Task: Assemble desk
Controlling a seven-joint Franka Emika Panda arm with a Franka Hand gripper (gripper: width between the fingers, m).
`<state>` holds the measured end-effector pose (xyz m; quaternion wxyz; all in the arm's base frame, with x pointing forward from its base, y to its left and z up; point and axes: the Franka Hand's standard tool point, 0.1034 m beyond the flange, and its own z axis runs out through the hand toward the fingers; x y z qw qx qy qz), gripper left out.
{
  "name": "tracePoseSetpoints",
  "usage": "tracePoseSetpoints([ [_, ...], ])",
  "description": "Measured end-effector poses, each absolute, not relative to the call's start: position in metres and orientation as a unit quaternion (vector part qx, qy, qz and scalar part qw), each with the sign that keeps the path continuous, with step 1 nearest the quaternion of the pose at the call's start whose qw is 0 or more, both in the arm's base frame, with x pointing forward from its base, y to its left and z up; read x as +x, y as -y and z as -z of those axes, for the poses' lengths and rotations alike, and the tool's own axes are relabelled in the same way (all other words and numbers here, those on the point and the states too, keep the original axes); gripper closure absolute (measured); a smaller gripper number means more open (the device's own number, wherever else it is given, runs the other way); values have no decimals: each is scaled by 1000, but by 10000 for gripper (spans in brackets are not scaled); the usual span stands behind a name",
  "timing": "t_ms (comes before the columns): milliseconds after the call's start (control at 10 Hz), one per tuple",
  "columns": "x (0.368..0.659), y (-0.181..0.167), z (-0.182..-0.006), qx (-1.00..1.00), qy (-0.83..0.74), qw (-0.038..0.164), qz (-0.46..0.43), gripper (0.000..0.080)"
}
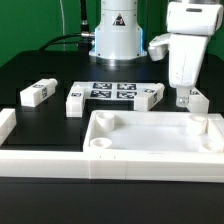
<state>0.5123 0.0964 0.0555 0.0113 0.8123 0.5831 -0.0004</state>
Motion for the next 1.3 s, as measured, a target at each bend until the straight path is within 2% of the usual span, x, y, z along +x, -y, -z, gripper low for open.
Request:
tracePoseSetpoints([
  [300,512,-95,-54,814,-581,11,2,151],
  [800,499,-111,-51,964,-264,-11,3,151],
  [1300,496,-121,-49,994,-108,-24,8,151],
])
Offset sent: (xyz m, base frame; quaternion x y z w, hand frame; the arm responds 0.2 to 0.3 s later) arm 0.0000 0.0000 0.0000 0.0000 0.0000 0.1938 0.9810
